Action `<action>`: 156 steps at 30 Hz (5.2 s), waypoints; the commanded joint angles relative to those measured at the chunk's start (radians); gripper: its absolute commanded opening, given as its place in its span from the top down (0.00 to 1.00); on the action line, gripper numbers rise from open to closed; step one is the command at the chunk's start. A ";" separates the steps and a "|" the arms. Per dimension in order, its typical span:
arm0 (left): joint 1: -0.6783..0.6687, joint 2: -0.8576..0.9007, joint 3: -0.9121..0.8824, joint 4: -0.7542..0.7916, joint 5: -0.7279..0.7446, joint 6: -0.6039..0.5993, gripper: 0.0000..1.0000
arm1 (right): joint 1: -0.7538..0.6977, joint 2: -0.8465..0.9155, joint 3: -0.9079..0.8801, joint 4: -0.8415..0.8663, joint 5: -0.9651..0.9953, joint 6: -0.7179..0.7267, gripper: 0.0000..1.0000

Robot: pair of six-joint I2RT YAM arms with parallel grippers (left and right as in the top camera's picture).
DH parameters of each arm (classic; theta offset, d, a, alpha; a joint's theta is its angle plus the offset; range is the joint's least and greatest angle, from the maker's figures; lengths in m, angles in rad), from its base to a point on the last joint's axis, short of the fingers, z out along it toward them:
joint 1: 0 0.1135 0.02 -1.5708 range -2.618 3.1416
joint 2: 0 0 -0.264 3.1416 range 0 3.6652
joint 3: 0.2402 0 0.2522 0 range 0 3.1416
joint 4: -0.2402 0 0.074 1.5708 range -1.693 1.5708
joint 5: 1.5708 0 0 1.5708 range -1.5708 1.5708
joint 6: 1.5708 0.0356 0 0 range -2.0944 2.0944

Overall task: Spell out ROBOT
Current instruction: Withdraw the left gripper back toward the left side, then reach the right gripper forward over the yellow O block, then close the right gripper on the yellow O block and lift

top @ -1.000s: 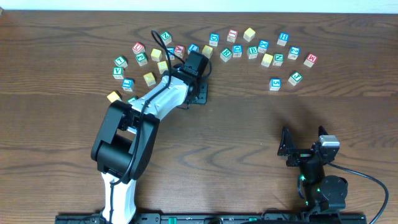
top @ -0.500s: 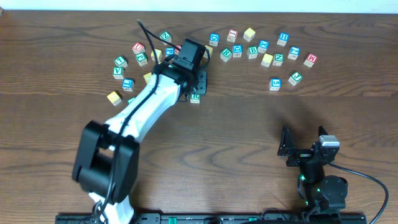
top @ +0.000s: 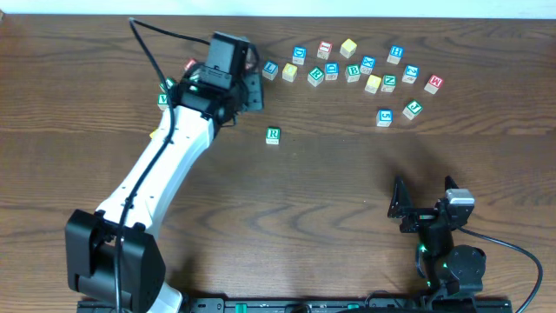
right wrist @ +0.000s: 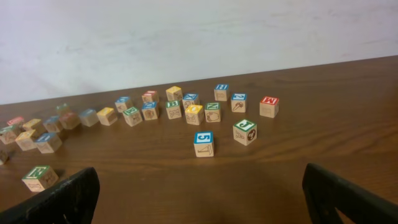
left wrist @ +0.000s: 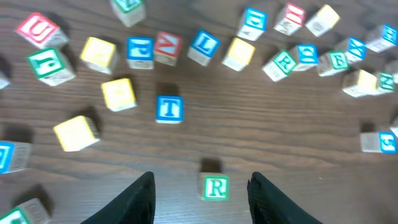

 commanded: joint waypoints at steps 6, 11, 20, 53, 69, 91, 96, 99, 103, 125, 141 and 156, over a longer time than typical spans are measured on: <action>0.016 -0.008 0.022 -0.053 -0.006 0.031 0.51 | -0.005 -0.006 -0.004 0.000 -0.005 -0.014 0.01; 0.047 -0.036 0.022 -0.105 -0.004 0.042 0.51 | -0.005 -0.006 -0.004 0.000 -0.005 -0.014 0.01; 0.146 -0.214 0.022 -0.272 -0.002 0.036 0.47 | -0.005 -0.006 -0.004 0.000 -0.005 -0.014 0.01; 0.352 -0.395 0.022 -0.410 -0.002 0.096 0.46 | -0.023 0.503 0.573 -0.116 -0.160 -0.169 0.01; 0.352 -0.395 0.022 -0.409 -0.002 0.096 0.45 | -0.023 1.373 1.580 -0.852 -0.216 -0.213 0.01; 0.352 -0.395 0.022 -0.410 -0.002 0.095 0.44 | -0.021 2.185 2.195 -1.203 -0.306 -0.209 0.01; 0.352 -0.394 0.021 -0.410 -0.002 0.095 0.44 | -0.016 2.260 2.195 -1.144 -0.386 -0.207 0.23; 0.352 -0.393 0.021 -0.410 -0.002 0.095 0.44 | -0.004 2.311 2.195 -1.119 -0.313 -0.070 0.37; 0.352 -0.387 0.021 -0.410 -0.002 0.095 0.44 | 0.017 2.366 2.195 -1.102 -0.150 0.106 0.36; 0.352 -0.360 0.021 -0.410 -0.002 0.095 0.44 | 0.111 2.418 2.137 -0.886 0.119 0.264 0.37; 0.352 -0.359 0.021 -0.409 -0.002 0.095 0.44 | 0.112 2.433 2.121 -0.850 0.138 0.290 0.37; 0.352 -0.360 0.021 -0.409 -0.002 0.095 0.44 | 0.110 2.473 2.121 -0.843 0.181 0.289 0.46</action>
